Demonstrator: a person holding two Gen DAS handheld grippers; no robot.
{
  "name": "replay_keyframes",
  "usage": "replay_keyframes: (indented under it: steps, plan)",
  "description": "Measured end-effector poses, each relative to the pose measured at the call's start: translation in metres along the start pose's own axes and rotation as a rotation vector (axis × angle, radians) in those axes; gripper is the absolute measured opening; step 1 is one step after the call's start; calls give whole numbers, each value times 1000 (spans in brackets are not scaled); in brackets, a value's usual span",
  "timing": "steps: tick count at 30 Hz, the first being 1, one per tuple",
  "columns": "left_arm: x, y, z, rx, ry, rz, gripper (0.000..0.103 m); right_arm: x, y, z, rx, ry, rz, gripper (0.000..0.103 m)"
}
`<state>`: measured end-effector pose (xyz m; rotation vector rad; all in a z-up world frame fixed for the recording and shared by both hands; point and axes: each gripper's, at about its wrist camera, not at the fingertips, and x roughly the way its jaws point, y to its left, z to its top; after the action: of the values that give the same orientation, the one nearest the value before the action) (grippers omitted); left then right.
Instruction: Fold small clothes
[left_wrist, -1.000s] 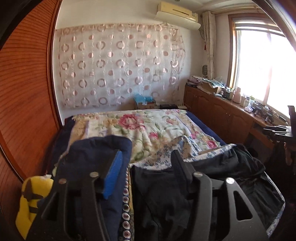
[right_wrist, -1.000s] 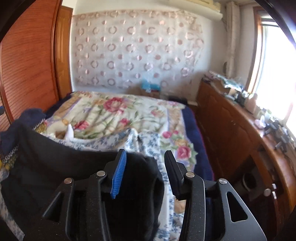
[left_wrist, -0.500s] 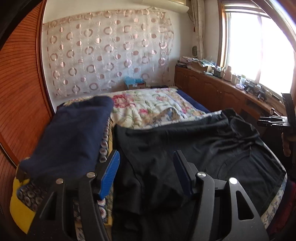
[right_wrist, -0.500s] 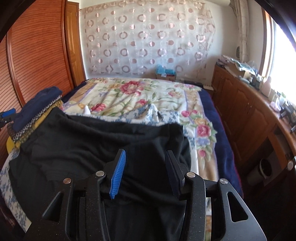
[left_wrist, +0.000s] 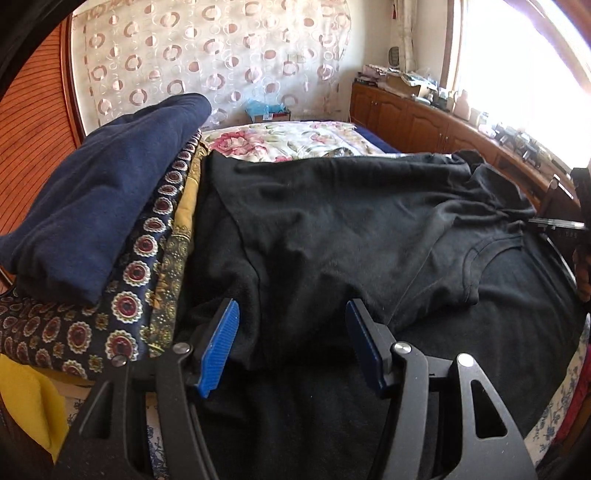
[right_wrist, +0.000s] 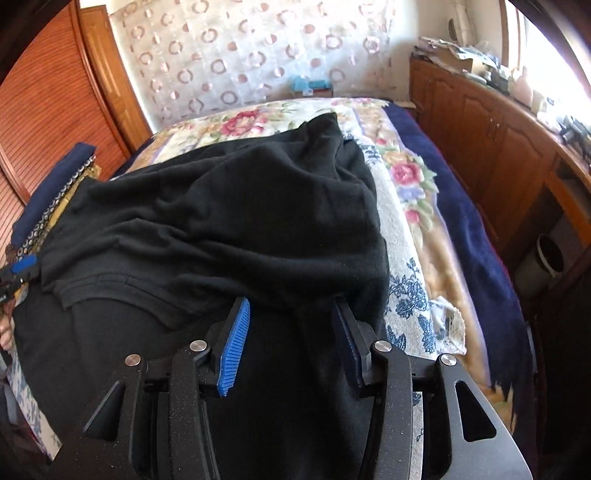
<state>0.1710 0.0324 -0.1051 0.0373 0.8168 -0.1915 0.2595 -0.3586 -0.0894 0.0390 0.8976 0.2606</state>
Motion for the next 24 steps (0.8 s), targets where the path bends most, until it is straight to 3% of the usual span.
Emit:
replay_keyframes:
  steps: [9,20,22,24]
  plan:
    - [13,-6,-5,25,56,32,60,12,-4,5,14,-41,-32,52]
    - [7,-8,-6,34,31,34,62,12,-4,6,3,-46,-53,53]
    - [-1,-6,-7,23,-10,-9,54,13,-2,6,-3,-45,-61,53]
    - [1,-2,-7,9,2,-14,44,14,0,7,-6,-44,-66,53]
